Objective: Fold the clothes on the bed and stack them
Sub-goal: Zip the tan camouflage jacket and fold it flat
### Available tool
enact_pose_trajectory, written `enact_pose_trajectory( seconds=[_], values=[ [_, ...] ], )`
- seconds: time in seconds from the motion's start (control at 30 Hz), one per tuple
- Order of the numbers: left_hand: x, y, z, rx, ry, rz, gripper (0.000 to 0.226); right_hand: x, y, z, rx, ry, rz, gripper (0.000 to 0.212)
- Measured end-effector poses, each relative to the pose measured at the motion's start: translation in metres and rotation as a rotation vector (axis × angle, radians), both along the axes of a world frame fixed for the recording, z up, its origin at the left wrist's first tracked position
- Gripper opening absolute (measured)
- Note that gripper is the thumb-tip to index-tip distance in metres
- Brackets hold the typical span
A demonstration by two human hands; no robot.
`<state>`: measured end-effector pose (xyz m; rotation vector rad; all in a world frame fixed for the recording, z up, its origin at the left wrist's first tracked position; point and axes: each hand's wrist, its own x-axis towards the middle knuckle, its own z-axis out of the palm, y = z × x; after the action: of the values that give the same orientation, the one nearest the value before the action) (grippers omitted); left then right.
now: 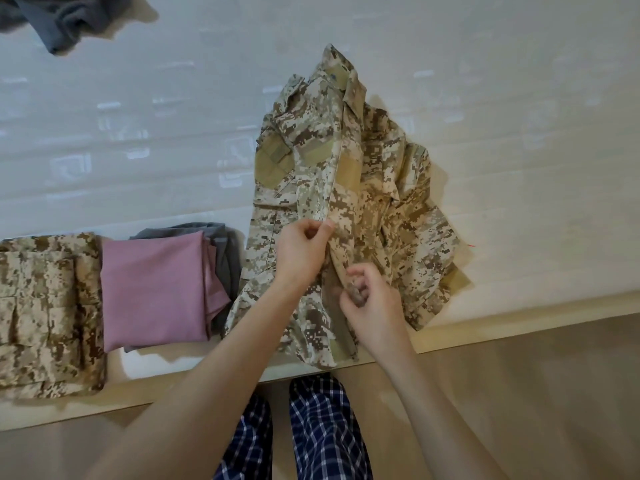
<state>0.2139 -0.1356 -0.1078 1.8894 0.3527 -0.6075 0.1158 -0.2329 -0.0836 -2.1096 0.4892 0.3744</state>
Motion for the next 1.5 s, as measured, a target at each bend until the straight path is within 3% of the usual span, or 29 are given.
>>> enact_pose_trajectory(
  seconds=[0.17, 0.27, 0.33, 0.4, 0.47, 0.53, 0.57, 0.63, 0.7, 0.77, 0.93, 1.03, 1.17, 1.37, 1.5],
  values=[
    [-0.008, 0.001, 0.003, -0.072, 0.047, 0.147, 0.026, -0.048, -0.011, -0.006, 0.181, 0.247, 0.132, 0.028],
    [-0.041, 0.012, -0.003, -0.121, 0.113, 0.108, 0.008, -0.072, -0.006, -0.008, 0.137, 0.212, -0.020, 0.007],
    [-0.081, 0.028, -0.010, -0.014, 0.179, 0.116, 0.033, -0.080, 0.000, -0.005, 0.120, 0.177, -0.152, 0.007],
    [-0.125, 0.043, -0.015, 0.085, 0.379, 0.265, 0.063, -0.083, 0.007, -0.001, 0.097, 0.166, -0.232, 0.015],
    [-0.162, 0.051, -0.011, 0.025, 0.709, 0.484, 0.083, -0.082, 0.009, 0.002, 0.123, 0.201, -0.283, 0.012],
    [-0.186, 0.054, -0.008, -0.248, 0.949, 0.606, 0.084, -0.084, 0.010, 0.004, 0.230, 0.244, -0.343, 0.018],
    [-0.194, 0.054, -0.007, -0.414, 0.977, 0.614, 0.074, -0.087, 0.010, 0.006, 0.283, 0.271, -0.362, 0.017],
    [-0.200, 0.052, -0.003, -0.573, 0.872, 0.628, 0.047, -0.094, 0.010, 0.013, 0.348, 0.331, -0.330, 0.016],
    [-0.198, 0.050, 0.003, -0.520, 0.743, 0.649, 0.017, -0.103, 0.012, 0.020, 0.380, 0.353, -0.272, 0.023],
    [-0.195, 0.049, 0.012, -0.427, 0.645, 0.613, 0.006, -0.110, 0.013, 0.026, 0.317, 0.328, -0.281, 0.028],
    [-0.196, 0.045, 0.043, -0.276, 0.410, 0.520, 0.014, -0.116, 0.027, 0.045, -0.157, 0.102, -0.291, 0.012],
    [-0.196, 0.036, 0.060, -0.156, 0.233, 0.432, 0.017, -0.118, 0.040, 0.052, -0.318, -0.063, -0.238, 0.012],
    [-0.194, 0.029, 0.075, -0.061, 0.083, 0.340, 0.021, -0.119, 0.055, 0.055, -0.344, -0.141, -0.163, 0.011],
    [-0.194, 0.032, 0.077, -0.133, 0.104, 0.346, 0.024, -0.115, 0.061, 0.052, -0.226, -0.101, -0.291, 0.014],
    [-0.192, 0.040, 0.070, -0.297, 0.281, 0.396, 0.027, -0.117, 0.065, 0.049, -0.243, -0.079, -0.107, 0.021]
  ],
)
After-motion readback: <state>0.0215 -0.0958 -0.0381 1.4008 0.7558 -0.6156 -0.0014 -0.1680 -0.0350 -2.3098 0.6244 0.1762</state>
